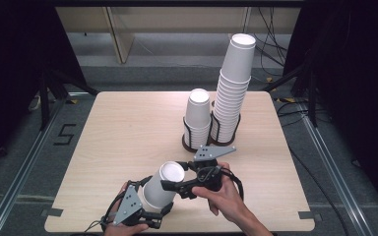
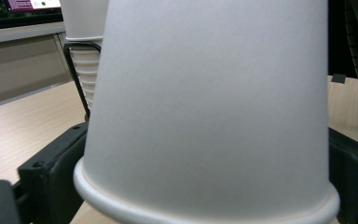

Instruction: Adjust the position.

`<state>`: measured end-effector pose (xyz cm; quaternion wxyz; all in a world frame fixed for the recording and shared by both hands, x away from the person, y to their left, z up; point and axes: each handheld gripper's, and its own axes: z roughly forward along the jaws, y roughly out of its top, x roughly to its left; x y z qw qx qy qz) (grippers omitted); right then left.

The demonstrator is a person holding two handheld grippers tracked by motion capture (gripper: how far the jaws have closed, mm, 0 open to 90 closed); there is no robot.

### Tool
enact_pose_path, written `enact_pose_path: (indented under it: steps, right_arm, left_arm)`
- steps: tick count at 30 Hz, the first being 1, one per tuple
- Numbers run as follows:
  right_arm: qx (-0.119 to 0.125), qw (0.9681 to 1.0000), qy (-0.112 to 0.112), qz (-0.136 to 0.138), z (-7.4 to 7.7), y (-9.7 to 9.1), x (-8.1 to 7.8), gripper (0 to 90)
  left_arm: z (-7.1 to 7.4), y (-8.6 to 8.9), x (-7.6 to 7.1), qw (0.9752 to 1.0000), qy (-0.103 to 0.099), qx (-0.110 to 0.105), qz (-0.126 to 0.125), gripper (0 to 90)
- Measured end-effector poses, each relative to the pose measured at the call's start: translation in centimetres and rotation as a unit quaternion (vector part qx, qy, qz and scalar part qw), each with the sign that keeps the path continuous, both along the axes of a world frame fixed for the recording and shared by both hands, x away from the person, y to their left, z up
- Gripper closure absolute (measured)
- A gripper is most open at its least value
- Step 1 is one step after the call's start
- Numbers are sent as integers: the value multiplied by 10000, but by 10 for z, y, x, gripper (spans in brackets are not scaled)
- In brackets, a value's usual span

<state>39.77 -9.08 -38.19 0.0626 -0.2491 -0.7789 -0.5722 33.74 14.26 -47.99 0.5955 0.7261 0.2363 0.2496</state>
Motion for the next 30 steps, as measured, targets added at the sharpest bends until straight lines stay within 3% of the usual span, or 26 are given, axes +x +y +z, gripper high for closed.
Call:
enact_pose_path:
  steps: [6, 8, 10, 11, 18, 21, 30]
  right_arm:
    - [-65, 10000, 28, 2, -2, -2, 2, 242]
    - [-197, 9998, -41, 52, -2, -1, 2, 234]
    - [-234, 9997, -71, 65, -1, -2, 2, 233]
    - [-353, 9991, -183, 146, -1, -1, 2, 230]
    - [-644, 9973, -344, 119, -1, -3, 4, 196]
    - [-712, 9969, -285, 161, 0, -5, 5, 183]
    - [-816, 9962, -234, 172, -1, -9, 7, 189]
  left_arm:
    - [0, 1, 0, 9999, 94, 106, -31, 91]
    - [0, 0, -1, 9997, 95, 227, -22, 107]
    - [0, 0, 0, 9997, 103, 215, -35, 119]
    - [0, 1, 0, 9995, 107, 306, -31, 125]
    - [-1, 2, 1, 9990, 180, 401, -78, 146]
    - [-1, 4, 2, 9982, 285, 516, -75, 153]
    - [-1, 3, 1, 9973, 356, 634, -134, 169]
